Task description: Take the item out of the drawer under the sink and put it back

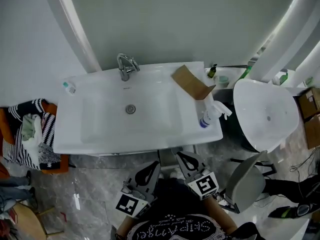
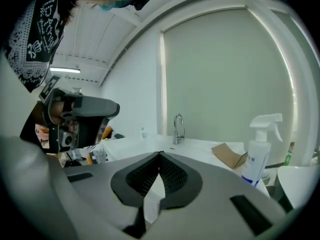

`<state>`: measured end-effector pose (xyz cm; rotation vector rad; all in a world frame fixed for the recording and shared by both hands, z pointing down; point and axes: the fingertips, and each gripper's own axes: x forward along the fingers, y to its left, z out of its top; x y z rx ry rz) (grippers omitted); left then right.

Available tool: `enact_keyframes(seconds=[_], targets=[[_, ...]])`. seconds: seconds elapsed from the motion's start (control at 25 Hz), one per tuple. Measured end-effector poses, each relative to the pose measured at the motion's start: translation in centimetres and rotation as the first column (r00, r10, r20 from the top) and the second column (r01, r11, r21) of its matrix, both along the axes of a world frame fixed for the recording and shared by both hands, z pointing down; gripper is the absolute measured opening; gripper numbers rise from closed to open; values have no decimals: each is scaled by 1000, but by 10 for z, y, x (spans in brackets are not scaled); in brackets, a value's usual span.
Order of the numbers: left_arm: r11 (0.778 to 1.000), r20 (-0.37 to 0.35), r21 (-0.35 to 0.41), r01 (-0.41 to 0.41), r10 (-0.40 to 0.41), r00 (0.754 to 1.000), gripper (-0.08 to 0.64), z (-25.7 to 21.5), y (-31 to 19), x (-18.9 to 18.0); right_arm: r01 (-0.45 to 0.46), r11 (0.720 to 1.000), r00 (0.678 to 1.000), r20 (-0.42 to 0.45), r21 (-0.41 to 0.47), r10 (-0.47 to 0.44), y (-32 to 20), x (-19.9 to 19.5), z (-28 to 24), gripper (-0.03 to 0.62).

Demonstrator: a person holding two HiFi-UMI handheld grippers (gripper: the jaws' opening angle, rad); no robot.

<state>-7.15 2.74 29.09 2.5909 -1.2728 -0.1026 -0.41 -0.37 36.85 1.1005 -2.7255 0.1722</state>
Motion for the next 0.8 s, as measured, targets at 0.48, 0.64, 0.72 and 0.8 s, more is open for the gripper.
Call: enact_keyframes(seconds=[0.48, 0.64, 0.72, 0.8], targets=[[995, 21, 74, -68, 67, 998, 3, -25, 9, 12, -107, 994, 985, 140, 39, 100, 27, 10, -74, 18], [974, 55, 56, -220, 217, 975, 3, -18, 23, 39, -140, 990, 981, 134, 14, 137, 37, 15, -69, 18], [952, 81, 36, -304, 300, 950, 3, -13, 33, 51, -146, 989, 982, 121, 1, 145, 41, 13, -66, 18], [936, 87, 19, -351, 348, 933, 3, -9, 38, 58, -143, 990, 985, 96, 2, 142, 42, 10, -65, 18]])
